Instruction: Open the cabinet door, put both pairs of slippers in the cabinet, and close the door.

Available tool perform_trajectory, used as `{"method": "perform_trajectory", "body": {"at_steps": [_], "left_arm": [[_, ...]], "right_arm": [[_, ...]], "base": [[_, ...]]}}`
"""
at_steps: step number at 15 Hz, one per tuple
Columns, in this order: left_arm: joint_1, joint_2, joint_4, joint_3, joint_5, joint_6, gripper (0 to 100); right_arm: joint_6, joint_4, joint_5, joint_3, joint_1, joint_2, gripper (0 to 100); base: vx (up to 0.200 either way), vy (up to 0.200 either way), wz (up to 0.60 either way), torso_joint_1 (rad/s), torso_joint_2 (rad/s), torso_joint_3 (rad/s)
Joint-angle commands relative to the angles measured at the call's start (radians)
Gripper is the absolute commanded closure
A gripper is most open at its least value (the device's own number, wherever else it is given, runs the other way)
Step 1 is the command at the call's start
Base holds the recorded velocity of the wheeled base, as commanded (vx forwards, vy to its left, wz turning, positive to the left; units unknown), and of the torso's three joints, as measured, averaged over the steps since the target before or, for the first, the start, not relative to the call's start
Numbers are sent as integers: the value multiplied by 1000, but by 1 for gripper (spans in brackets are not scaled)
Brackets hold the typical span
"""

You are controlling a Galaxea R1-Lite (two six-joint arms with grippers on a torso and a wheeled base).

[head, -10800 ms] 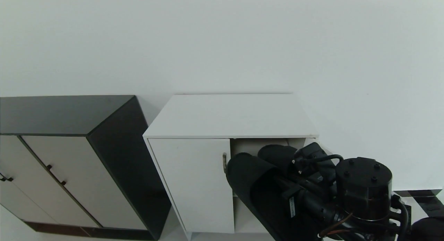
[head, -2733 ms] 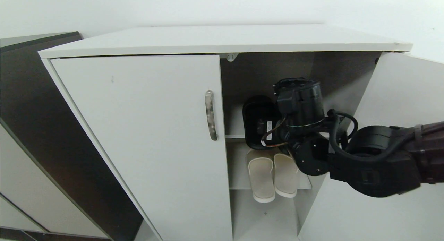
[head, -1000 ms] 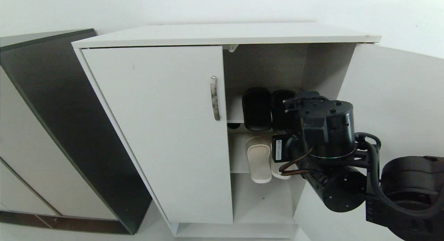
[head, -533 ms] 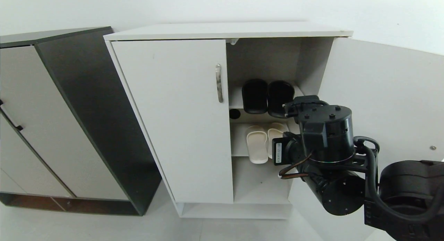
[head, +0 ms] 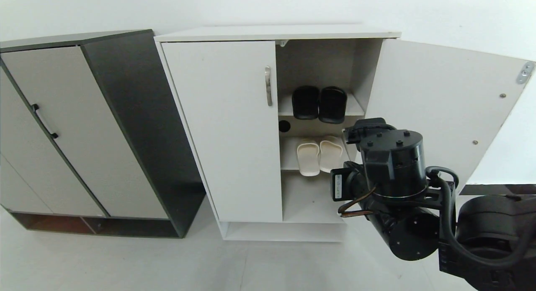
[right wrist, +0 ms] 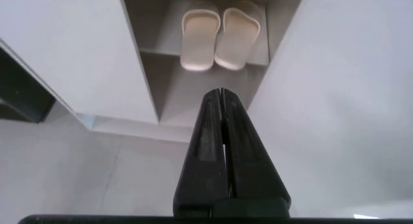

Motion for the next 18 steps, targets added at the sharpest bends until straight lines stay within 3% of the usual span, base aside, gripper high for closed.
{"method": "perform_trajectory", "body": {"at_steps": [1,18], "left_arm": [[0,1,0,0,1,-1,100],[0,0,0,0,1,-1,100]], "right_arm": [[0,-2,0,0,1,3,100],[0,0,0,8,-2,10,100]], "base": [[-200,0,0,-2,12,2],[0,0,0,0,0,0]]}}
